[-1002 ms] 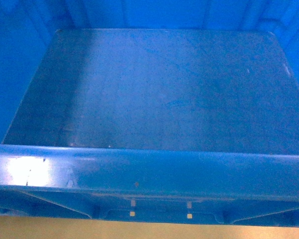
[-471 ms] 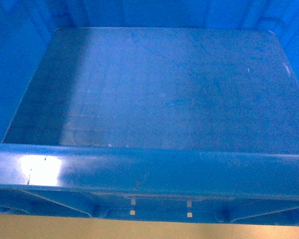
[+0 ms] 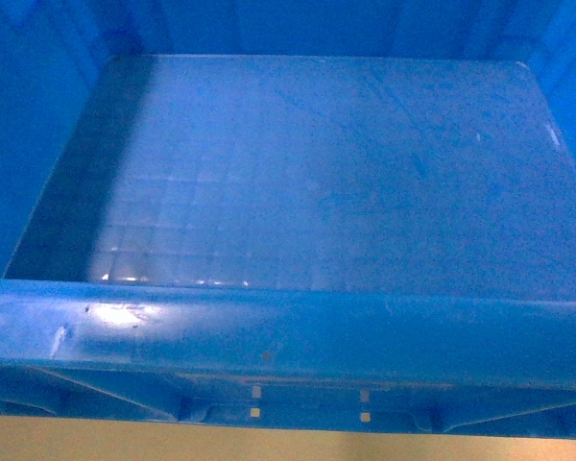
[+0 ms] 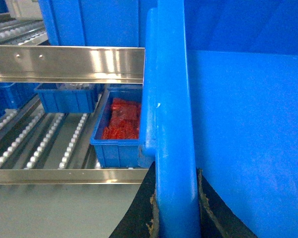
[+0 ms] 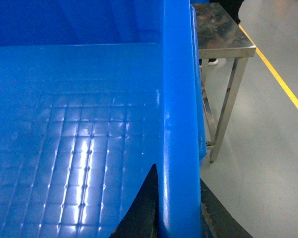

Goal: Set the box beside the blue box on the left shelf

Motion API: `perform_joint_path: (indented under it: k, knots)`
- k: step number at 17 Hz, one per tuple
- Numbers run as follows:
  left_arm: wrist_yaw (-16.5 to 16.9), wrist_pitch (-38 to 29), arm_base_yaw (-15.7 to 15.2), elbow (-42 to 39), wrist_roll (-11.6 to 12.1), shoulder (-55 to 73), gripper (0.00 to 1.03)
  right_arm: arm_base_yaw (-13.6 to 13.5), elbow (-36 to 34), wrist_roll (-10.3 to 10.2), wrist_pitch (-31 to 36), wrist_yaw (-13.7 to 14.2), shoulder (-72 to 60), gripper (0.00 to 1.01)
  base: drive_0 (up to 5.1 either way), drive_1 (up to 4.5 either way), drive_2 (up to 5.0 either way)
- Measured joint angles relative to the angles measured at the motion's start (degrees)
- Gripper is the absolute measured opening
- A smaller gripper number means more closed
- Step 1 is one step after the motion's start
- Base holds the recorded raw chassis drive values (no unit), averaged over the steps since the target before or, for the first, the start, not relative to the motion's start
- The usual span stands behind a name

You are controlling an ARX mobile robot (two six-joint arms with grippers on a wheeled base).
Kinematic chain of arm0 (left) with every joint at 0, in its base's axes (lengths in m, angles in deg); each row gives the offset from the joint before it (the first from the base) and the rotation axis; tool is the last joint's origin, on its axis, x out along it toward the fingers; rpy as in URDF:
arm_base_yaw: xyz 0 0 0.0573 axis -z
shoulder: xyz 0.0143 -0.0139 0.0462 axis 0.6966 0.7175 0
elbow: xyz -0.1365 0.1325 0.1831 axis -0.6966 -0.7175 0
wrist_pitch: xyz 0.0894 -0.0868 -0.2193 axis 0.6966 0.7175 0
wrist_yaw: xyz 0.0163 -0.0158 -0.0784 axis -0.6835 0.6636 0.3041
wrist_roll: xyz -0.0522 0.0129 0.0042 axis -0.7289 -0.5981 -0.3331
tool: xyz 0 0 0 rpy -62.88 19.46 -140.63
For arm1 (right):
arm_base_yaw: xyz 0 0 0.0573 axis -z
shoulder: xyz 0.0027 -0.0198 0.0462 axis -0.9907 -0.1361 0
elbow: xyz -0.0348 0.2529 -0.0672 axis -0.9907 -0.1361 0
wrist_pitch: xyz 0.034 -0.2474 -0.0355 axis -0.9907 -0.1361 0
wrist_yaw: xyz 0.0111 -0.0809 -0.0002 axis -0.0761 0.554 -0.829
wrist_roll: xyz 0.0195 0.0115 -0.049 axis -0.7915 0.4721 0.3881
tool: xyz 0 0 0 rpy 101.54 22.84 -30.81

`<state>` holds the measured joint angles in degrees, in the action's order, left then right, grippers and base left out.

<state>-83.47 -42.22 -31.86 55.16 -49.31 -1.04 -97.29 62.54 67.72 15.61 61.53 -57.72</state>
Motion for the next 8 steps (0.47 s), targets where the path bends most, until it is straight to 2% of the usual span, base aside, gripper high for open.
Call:
perform_joint_path:
  k: [8]
  knots:
    - [0.00, 0.07, 0.00, 0.00, -0.02, -0.02, 0.09, 0.00, 0.00, 0.02, -0.07, -0.02, 0.02, 0.08, 0.0, 4.20, -4.1]
